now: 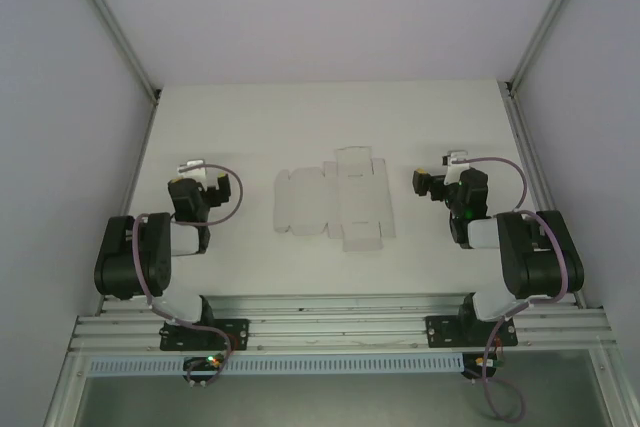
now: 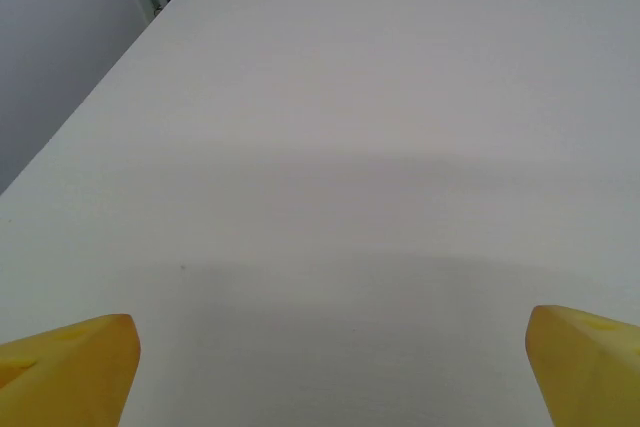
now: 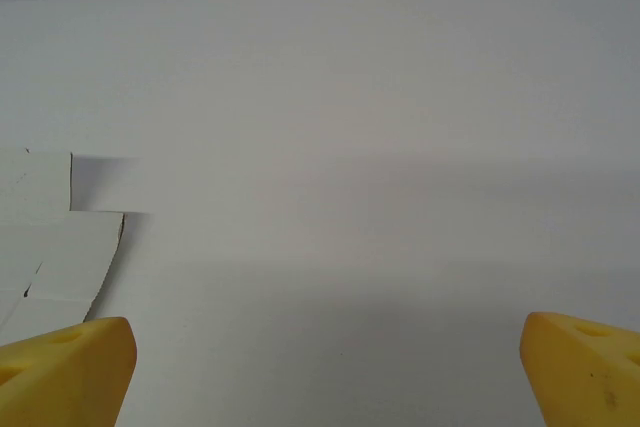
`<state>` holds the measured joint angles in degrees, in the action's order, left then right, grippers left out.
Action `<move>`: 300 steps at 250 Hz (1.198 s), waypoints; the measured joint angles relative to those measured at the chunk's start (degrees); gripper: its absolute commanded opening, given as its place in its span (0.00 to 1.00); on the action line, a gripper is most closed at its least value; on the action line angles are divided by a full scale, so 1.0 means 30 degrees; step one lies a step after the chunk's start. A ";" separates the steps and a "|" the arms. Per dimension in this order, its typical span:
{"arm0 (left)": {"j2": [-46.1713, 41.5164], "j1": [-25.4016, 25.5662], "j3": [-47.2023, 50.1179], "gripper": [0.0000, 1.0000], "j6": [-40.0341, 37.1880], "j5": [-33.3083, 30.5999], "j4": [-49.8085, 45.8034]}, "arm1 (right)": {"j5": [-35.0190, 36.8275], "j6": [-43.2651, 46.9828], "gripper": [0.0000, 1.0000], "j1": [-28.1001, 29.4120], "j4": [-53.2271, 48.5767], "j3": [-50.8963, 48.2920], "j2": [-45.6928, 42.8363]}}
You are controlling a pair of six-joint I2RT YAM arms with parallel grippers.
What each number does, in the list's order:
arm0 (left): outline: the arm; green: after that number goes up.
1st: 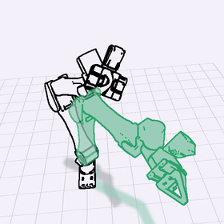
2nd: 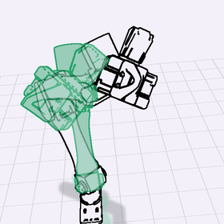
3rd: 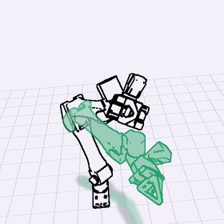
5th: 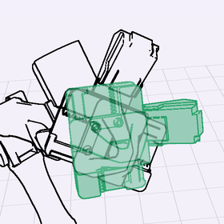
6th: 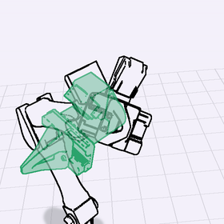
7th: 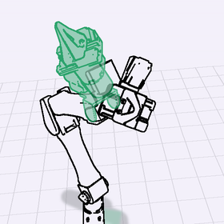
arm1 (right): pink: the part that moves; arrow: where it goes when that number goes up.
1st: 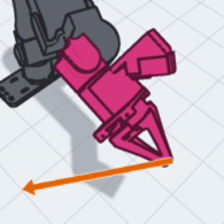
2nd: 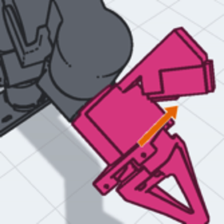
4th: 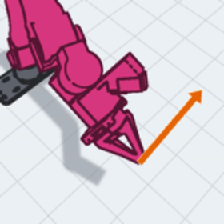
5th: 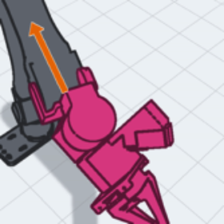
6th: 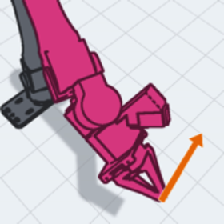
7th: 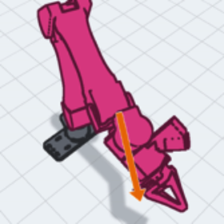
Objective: Assemble paper box
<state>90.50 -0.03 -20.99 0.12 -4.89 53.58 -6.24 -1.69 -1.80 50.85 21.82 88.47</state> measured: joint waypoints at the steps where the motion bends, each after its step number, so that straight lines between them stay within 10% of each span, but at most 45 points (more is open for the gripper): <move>1: 0.0000 0.0000 0.0000 1.00 0.0000 0.0000 0.0000 | 0.0000 0.0000 1.00 0.0000 0.0000 0.0000 0.0000; 300: -0.3198 0.0226 -0.1297 1.00 -0.0328 0.0845 -0.4306 | 0.1545 0.0015 1.00 0.0838 -0.3927 0.1421 -0.2433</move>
<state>80.90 0.64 -24.88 -0.86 -2.35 40.66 -1.61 -1.65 0.71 39.07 26.09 81.17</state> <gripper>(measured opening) 0.999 0.995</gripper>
